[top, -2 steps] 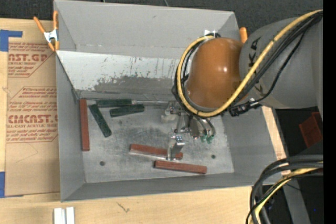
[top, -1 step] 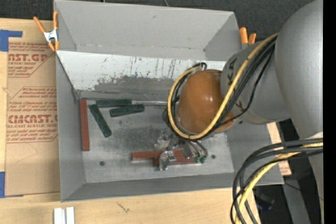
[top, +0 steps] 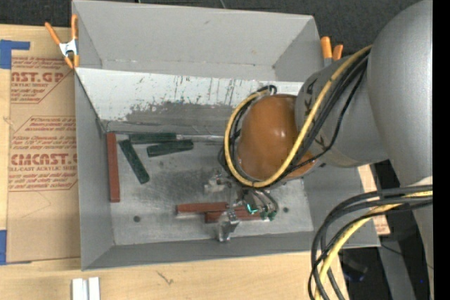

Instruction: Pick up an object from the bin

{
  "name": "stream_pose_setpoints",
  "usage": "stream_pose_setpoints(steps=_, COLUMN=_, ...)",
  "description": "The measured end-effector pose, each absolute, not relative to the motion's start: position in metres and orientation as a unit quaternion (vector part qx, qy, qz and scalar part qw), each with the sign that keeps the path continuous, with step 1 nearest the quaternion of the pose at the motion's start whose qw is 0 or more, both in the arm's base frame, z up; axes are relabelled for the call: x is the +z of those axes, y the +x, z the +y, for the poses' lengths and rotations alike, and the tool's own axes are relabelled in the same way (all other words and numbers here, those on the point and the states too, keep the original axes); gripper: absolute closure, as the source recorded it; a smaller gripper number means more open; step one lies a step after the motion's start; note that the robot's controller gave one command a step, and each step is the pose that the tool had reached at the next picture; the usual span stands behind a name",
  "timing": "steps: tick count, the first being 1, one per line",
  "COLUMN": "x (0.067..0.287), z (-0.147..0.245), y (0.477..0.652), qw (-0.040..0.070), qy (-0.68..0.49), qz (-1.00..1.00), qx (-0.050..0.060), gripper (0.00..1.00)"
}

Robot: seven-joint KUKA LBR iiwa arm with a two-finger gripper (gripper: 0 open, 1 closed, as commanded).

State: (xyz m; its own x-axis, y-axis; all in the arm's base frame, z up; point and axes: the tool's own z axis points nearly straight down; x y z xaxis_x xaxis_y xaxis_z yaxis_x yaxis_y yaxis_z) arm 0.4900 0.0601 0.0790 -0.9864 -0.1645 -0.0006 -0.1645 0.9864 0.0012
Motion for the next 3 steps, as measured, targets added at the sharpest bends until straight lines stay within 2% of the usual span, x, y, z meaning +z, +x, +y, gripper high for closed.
stream_pose_setpoints(steps=1, x=0.080, z=0.060, y=0.491, qw=0.001, qy=-0.082, qz=0.997, qx=0.001, gripper=1.00)
stream_pose_setpoints(steps=2, x=0.080, z=0.060, y=0.491, qw=0.001, qy=-0.082, qz=0.997, qx=0.001, gripper=1.00)
stream_pose_setpoints(steps=3, x=0.224, z=0.050, y=0.504, qw=0.000, qy=-0.087, qz=0.996, qx=0.000, gripper=1.00)
